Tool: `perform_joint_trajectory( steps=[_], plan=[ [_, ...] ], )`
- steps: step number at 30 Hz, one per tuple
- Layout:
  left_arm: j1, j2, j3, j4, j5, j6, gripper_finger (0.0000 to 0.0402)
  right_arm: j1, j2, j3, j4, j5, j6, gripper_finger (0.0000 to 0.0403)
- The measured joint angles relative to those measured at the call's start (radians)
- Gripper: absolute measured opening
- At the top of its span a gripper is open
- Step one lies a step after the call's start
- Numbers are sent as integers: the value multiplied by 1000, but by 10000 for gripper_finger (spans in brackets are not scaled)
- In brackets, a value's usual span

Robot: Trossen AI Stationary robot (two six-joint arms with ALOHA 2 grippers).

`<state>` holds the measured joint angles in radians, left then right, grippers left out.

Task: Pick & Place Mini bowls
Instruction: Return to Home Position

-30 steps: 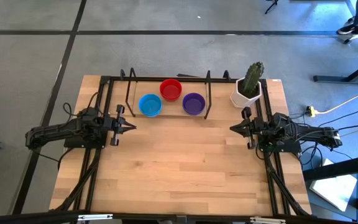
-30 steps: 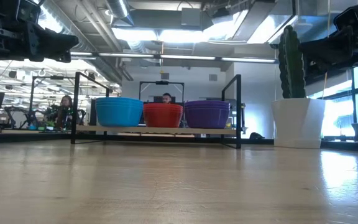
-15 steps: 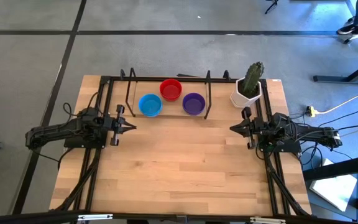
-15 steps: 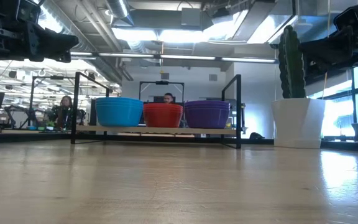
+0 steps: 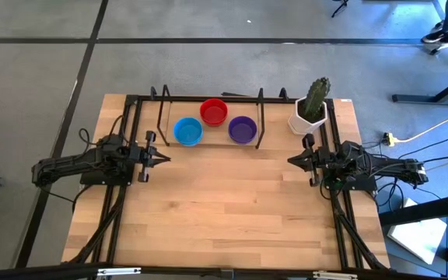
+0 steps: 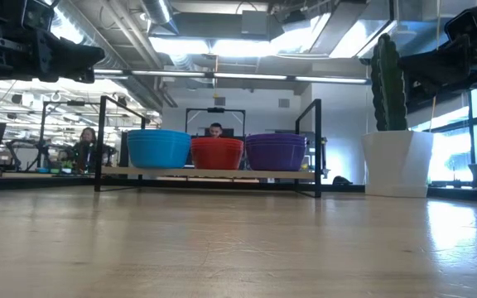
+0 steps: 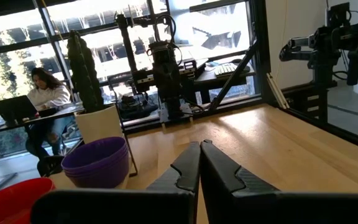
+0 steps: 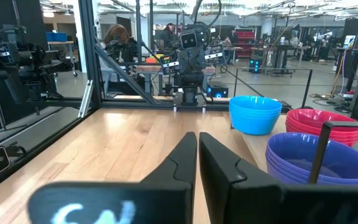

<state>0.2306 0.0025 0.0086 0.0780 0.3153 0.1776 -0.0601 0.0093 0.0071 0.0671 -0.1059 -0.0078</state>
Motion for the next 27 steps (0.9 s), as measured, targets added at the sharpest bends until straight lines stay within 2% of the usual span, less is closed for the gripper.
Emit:
perform_joint_trajectory(
  steps=[27],
  plan=[
    [0, 0, 0, 0, 0, 0, 9, 0, 0, 0, 0, 0, 0, 21]
  ],
)
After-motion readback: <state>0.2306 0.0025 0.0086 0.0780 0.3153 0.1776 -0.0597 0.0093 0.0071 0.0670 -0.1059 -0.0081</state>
